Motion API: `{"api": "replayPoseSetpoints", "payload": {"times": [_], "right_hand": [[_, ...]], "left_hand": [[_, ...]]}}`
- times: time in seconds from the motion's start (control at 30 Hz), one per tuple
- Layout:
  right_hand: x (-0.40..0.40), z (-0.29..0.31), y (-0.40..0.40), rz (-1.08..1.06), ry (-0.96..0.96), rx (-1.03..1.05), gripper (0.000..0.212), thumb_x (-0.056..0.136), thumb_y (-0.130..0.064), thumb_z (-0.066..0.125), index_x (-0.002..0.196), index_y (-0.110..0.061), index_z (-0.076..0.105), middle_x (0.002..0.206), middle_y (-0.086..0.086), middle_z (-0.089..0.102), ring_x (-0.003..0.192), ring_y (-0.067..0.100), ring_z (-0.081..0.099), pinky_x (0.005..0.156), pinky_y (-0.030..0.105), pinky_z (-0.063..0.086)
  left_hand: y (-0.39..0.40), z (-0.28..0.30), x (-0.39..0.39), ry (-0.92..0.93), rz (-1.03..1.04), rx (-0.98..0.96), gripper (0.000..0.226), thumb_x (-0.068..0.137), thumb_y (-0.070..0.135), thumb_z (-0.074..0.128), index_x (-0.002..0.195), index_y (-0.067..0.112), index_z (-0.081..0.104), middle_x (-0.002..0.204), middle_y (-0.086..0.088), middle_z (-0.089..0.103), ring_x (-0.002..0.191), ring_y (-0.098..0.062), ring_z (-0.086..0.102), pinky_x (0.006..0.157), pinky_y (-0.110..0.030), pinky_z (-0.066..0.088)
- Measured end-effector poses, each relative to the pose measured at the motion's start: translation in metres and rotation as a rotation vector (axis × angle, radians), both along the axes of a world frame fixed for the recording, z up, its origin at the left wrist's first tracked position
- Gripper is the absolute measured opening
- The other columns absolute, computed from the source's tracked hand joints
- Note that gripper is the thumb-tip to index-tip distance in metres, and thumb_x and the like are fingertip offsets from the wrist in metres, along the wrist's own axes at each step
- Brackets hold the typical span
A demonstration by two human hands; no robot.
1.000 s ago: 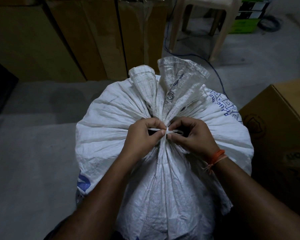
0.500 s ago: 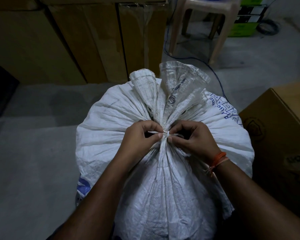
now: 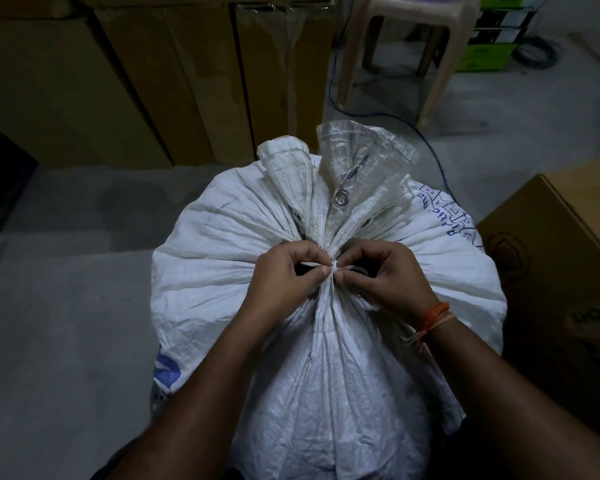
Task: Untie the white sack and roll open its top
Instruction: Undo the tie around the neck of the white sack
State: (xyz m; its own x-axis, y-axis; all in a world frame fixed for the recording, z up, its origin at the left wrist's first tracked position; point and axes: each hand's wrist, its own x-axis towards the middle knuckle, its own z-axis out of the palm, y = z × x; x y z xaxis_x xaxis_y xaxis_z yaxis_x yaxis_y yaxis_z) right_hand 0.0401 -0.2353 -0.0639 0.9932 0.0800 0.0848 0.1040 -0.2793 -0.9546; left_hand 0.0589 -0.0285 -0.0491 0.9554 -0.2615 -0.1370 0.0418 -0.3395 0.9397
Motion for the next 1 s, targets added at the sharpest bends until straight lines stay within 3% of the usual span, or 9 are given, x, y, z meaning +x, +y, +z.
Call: {"api": "replayPoseSetpoints", "payload": {"times": [0.23,0.5,0.73,1.0], "right_hand": [[-0.0002,-0.0012,0.0003,0.006,0.001,0.02,0.011,0.078,-0.018,0.086,0.084,-0.013,0.078,0.085,0.007,0.076,0.085,0.031,0.075,0.082,0.057,0.06],[0.0,-0.0019,0.0002,-0.012,0.021,0.022,0.013,0.076,-0.018,0.086,0.084,-0.012,0.077,0.084,0.009,0.077,0.083,0.037,0.075,0.08,0.059,0.059],[-0.0014,0.001,0.0023,-0.01,0.016,0.024,0.014,0.076,-0.018,0.086,0.083,-0.01,0.077,0.084,0.009,0.077,0.082,0.035,0.075,0.079,0.055,0.059],[-0.0016,0.0031,0.0028,-0.007,0.002,0.023,0.013,0.077,-0.015,0.086,0.084,-0.007,0.078,0.084,0.007,0.077,0.083,0.031,0.075,0.079,0.05,0.059]], "left_hand": [[-0.0001,-0.0013,-0.0001,0.009,0.014,-0.018,0.006,0.083,0.027,0.082,0.088,0.024,0.081,0.09,0.0,0.083,0.088,-0.024,0.081,0.087,-0.055,0.064],[0.0037,0.0047,0.001,0.046,0.038,0.001,0.007,0.087,0.01,0.085,0.09,0.014,0.081,0.09,-0.005,0.084,0.092,-0.027,0.081,0.092,-0.049,0.063],[0.0001,0.0002,-0.0004,0.028,0.032,-0.002,0.009,0.08,0.028,0.083,0.086,0.023,0.081,0.085,-0.002,0.083,0.087,-0.028,0.081,0.087,-0.053,0.064],[0.0001,-0.0021,0.0005,0.034,0.029,-0.028,0.008,0.08,0.027,0.084,0.087,0.024,0.081,0.085,-0.004,0.083,0.087,-0.031,0.081,0.087,-0.055,0.064]]}}
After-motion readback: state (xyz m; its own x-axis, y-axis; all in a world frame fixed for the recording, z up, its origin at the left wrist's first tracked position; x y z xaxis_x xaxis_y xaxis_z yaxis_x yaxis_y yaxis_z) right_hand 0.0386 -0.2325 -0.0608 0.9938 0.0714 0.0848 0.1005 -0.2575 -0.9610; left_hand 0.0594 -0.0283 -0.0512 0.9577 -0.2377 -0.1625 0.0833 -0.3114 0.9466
